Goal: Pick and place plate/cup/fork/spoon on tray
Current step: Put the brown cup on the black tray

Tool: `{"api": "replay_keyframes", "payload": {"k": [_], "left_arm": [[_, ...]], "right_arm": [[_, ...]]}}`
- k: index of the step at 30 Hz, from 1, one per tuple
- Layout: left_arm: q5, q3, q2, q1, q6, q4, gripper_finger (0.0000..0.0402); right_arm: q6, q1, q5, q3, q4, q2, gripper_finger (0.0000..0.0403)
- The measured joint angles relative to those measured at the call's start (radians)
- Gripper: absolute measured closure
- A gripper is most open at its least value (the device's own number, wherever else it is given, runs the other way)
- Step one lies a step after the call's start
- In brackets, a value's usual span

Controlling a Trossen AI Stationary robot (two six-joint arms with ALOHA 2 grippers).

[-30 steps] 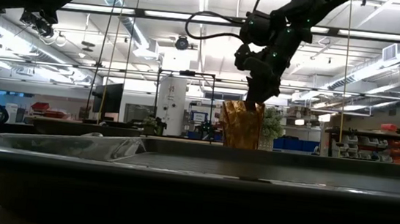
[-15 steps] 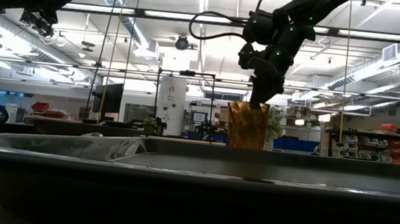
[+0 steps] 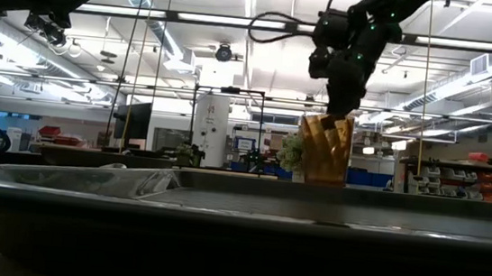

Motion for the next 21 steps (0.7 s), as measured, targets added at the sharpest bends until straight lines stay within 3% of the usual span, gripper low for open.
{"api": "replay_keyframes", "payload": {"k": [11, 21], "left_arm": [[0.0, 0.0, 0.0, 0.0, 0.003, 0.001, 0.0374], [0.0, 0.0, 0.0, 0.0, 0.003, 0.0, 0.0374]], "right_arm": [[0.077, 0.027, -0.021, -0.007, -0.075, -0.146, 0.0389], [0.207, 0.105, 0.002, -0.119, -0.083, -0.276, 0.0389]]}}
